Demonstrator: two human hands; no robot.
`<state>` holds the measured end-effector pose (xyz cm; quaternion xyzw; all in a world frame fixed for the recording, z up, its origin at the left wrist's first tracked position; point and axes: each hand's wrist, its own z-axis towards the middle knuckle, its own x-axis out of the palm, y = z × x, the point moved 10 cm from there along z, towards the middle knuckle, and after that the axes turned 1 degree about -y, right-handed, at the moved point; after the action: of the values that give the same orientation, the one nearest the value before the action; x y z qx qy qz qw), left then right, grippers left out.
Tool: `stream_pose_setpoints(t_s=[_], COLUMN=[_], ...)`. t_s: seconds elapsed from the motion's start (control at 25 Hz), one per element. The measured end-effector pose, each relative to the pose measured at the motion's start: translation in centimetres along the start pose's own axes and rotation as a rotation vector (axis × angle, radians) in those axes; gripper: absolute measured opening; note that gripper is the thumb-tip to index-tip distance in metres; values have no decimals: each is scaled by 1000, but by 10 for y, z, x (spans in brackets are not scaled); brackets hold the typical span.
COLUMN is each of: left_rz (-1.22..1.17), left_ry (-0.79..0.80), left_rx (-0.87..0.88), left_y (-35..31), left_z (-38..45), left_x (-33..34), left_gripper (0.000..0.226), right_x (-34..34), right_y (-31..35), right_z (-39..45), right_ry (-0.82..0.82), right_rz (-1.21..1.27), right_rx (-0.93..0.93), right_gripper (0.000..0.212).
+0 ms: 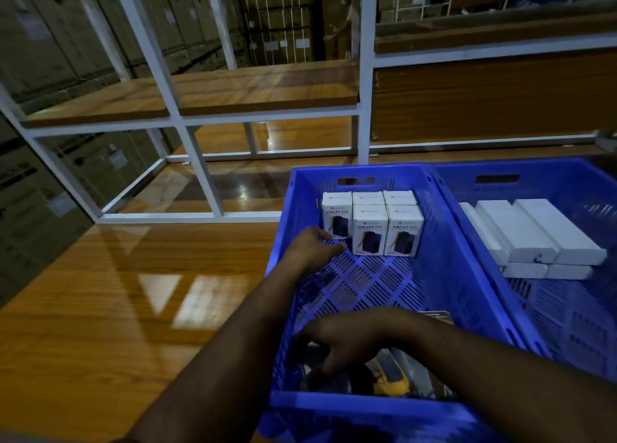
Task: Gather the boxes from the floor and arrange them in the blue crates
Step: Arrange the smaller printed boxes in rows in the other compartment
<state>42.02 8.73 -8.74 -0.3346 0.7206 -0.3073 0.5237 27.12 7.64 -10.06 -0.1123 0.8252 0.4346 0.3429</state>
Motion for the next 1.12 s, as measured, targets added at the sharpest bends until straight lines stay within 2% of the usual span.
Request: stream_pose_setpoints(t_s=[0.08, 0.24, 0.32, 0.44, 0.6, 0.68, 0.76, 0.88, 0.92, 1.0, 1.12], left_rz=[21, 28, 30, 68, 64, 62, 72, 159, 255, 403, 414], left_ry=[2, 7, 6, 1, 8, 6, -4, -5, 38, 164, 367], left_rx=[8, 5, -3, 3, -12, -5, 9, 21, 23, -7, -51], left_y=[-1, -1, 0, -2, 0, 0, -2, -4, -4, 1, 8], left_z=[0, 3, 5, 7, 9, 9, 9, 7, 5, -4, -20], left_x=[1, 2, 3, 3, 5, 5, 6, 4, 7, 15, 27], left_gripper=[42, 44, 45, 46, 46, 47, 46, 38, 36, 54, 76], right_x=[2, -10, -16, -3, 1, -7, -29, -61, -65, -66, -72], right_y=[0, -25, -37, -39, -42, -41, -44, -64, -71, -80, -100], right_z=[2, -2, -6, -3, -2, 1, 4, -3, -5, -10, -26], right_ry=[6, -20, -25, 132, 169, 55, -168, -410, -425, -403, -373], right_rz=[-2, -100, -50, 32, 94, 97, -35, -258, -265, -275, -295], right_rx=[27, 291, 360, 335, 319, 264, 252, 418, 454, 504, 652], right_gripper=[45, 56, 51, 31, 36, 33, 39, 50, 52, 50, 41])
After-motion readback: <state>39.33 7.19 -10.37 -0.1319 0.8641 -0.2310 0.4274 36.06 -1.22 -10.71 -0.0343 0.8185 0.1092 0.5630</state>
